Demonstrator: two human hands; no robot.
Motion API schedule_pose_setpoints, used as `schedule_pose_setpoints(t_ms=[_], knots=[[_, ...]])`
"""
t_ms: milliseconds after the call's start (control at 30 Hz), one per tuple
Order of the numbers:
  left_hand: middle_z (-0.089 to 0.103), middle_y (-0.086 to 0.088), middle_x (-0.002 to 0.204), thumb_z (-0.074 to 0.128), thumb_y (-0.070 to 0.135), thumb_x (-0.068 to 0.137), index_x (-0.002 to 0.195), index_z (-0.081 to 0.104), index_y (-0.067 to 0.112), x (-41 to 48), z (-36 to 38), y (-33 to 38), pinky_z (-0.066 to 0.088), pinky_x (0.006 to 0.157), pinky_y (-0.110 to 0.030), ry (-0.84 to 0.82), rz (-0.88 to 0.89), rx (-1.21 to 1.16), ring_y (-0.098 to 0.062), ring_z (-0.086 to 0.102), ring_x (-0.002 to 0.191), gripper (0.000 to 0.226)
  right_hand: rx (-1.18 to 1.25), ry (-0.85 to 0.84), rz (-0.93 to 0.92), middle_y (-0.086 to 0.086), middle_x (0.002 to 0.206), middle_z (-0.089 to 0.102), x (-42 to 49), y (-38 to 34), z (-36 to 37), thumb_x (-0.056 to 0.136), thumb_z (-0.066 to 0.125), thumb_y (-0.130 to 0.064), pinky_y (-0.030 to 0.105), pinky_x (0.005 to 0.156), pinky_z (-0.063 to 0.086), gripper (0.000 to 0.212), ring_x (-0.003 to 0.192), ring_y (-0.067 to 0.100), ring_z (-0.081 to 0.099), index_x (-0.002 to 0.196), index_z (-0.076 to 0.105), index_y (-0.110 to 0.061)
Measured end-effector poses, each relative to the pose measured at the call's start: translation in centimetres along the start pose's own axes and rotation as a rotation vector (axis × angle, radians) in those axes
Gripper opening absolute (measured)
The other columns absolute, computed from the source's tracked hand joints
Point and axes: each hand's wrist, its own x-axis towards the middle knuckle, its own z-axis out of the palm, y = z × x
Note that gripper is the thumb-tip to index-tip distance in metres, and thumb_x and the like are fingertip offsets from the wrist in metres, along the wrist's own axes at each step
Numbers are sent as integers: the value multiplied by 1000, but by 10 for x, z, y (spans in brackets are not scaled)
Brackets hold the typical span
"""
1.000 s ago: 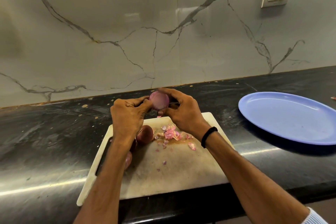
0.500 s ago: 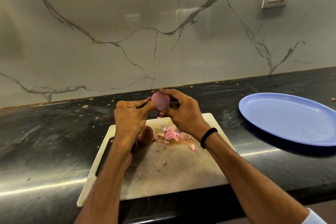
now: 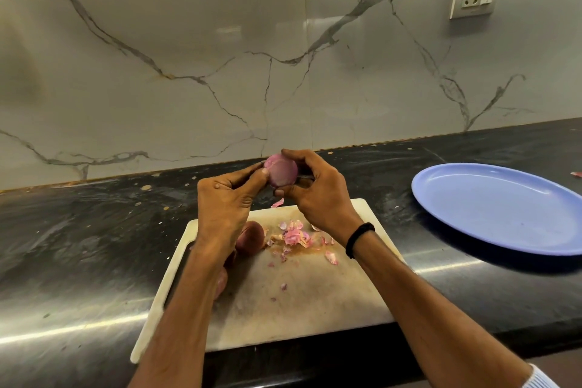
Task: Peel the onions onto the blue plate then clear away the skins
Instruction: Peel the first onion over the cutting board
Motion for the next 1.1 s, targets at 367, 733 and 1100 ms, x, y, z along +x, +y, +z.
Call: schedule_pose_setpoints(t_ms=[367, 733, 1100], knots=[[70, 13, 94, 74, 18, 85, 112, 72, 13, -3, 5, 0, 52, 74, -7, 73, 229, 211, 11, 67, 85, 27, -48, 37, -21, 5, 123, 63, 1, 1, 2, 74, 85, -15, 10, 87, 51, 62, 111, 15, 62, 129, 57, -12], [70, 10, 86, 77, 17, 83, 106, 74, 11, -6, 9, -3, 50, 69, -4, 85, 234, 313, 6, 64, 73, 23, -86, 9, -48, 5, 123, 63, -2, 0, 6, 76, 84, -11, 17, 90, 54, 58, 111, 16, 62, 128, 58, -11], [73, 11, 81, 76, 21, 86, 100, 75, 20, -3, 8, 0, 52, 69, -8, 205, 30, 75, 3, 70, 78, 14, 176, 71, 147, -4, 120, 61, 3, 0, 3, 77, 84, -15, 32, 96, 55, 57, 112, 13, 62, 124, 53, -19]])
